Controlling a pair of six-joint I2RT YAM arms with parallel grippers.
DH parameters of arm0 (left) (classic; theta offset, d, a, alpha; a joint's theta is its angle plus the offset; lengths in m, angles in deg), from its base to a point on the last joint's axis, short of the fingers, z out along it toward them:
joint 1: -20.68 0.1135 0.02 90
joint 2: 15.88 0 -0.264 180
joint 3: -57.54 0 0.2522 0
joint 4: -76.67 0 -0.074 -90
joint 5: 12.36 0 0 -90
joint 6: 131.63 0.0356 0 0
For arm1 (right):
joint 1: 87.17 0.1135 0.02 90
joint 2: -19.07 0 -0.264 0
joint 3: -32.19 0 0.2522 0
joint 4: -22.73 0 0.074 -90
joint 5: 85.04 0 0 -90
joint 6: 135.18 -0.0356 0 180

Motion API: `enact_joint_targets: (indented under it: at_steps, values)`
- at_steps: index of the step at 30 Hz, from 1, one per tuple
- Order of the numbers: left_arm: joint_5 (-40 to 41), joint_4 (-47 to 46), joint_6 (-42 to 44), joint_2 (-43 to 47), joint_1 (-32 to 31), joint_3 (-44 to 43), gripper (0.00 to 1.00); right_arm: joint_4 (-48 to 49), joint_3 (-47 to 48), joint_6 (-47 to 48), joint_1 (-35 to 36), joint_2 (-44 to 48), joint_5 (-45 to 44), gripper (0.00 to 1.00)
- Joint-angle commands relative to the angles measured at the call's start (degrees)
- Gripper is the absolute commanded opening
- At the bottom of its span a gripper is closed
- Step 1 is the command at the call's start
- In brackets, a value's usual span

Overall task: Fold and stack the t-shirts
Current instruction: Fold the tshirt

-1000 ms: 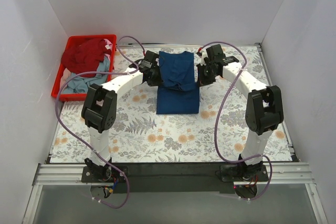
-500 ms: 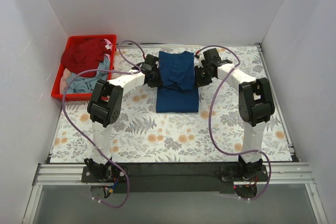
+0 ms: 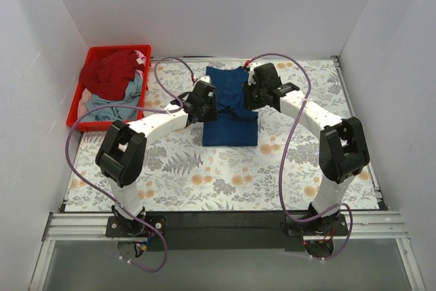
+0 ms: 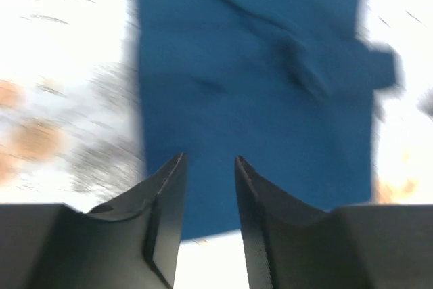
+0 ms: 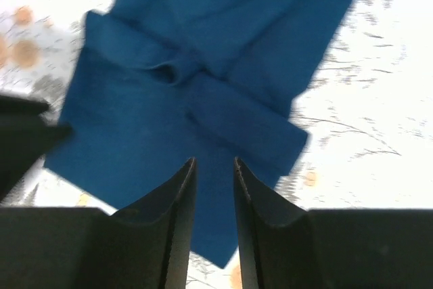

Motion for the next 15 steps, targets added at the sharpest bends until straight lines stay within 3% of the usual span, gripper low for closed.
enact_joint_targets:
  at_steps: [1, 15]
  values:
    - [1.6, -0.9, 0.2, 4.8, -5.5, 5.1, 0.31, 6.4, -4.1, -1.0, 1.9, 1.2, 2.1, 0.33]
    - [-8.8, -1.0, -3.4, 0.3, -6.9, 12.7, 0.23, 19.6, -11.1, -5.6, 4.6, -6.7, 6.8, 0.29]
